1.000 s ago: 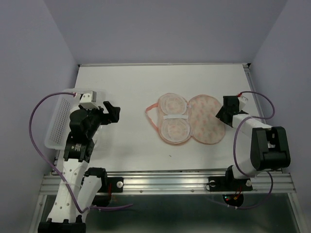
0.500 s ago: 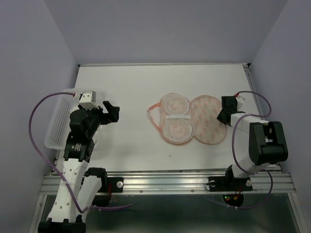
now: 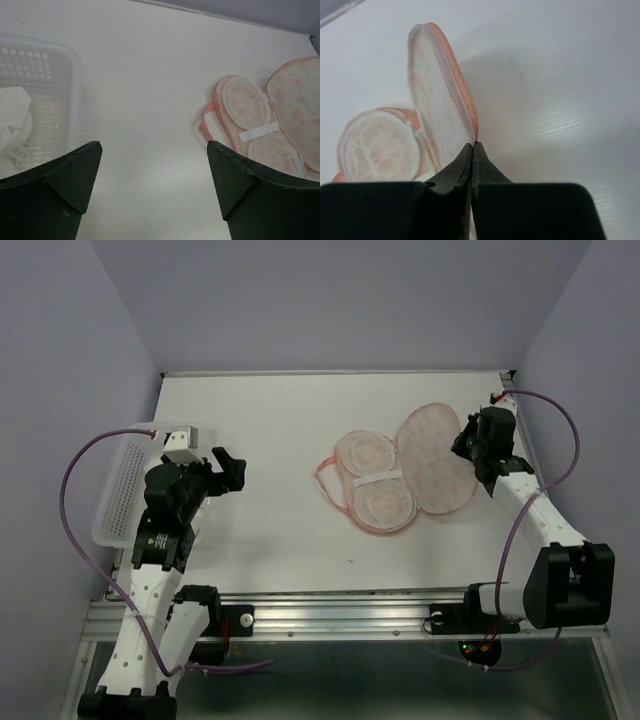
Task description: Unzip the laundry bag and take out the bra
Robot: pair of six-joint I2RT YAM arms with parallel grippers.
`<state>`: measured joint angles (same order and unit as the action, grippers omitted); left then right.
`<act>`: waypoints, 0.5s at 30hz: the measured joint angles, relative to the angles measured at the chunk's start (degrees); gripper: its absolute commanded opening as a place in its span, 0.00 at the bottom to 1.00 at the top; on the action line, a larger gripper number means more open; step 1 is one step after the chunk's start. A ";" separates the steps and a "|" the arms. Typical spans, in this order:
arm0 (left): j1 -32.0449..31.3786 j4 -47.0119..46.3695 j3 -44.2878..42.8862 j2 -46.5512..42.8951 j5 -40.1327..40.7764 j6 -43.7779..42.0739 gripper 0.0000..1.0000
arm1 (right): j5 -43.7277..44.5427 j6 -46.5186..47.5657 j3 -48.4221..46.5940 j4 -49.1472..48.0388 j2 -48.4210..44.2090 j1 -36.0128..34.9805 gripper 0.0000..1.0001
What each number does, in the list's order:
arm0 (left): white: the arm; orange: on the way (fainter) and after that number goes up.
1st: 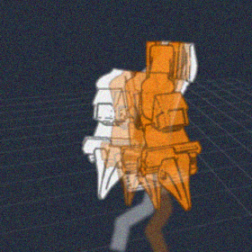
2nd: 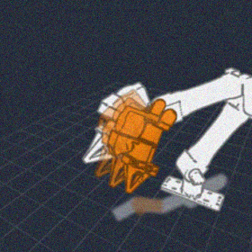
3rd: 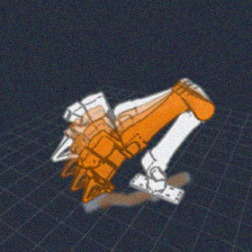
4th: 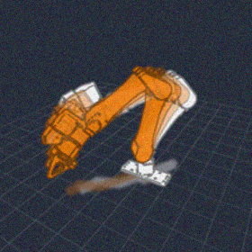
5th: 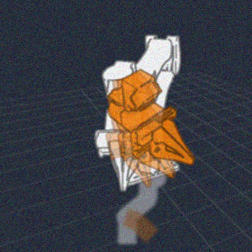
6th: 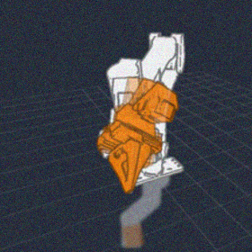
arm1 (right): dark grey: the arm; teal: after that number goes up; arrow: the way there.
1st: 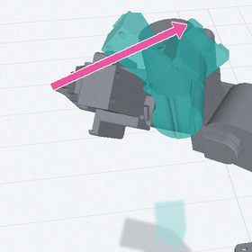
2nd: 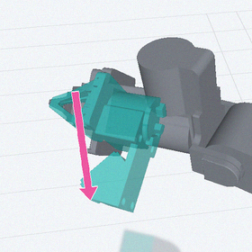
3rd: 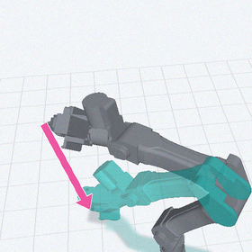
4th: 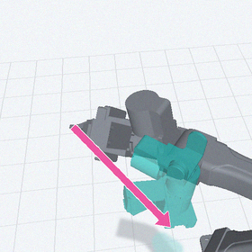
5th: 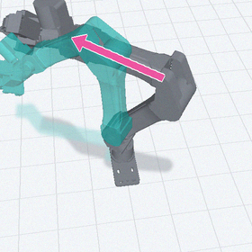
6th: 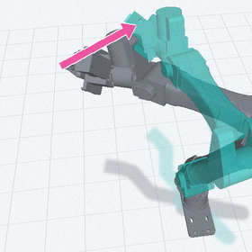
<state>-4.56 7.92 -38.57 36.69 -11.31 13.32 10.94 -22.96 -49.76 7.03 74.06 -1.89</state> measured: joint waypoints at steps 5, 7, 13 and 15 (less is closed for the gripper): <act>0.00 0.00 0.02 0.35 0.02 0.00 0.99 | -6.14 2.14 -5.77 1.31 -0.20 -3.10 0.01; 0.00 0.00 0.15 0.37 0.00 0.00 0.99 | -7.28 2.78 -7.52 2.03 0.24 -5.49 0.01; 0.00 0.00 0.46 0.37 0.26 0.00 0.99 | -9.27 3.45 -11.98 3.58 3.10 -15.78 0.04; 0.00 0.00 0.48 0.37 0.37 0.00 0.99 | -9.51 3.30 -12.59 3.72 4.46 -18.71 0.04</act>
<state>-4.56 7.92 -38.09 37.06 -10.94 13.32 1.43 -19.66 -62.35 10.74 78.52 -20.60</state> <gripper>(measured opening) 0.989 0.038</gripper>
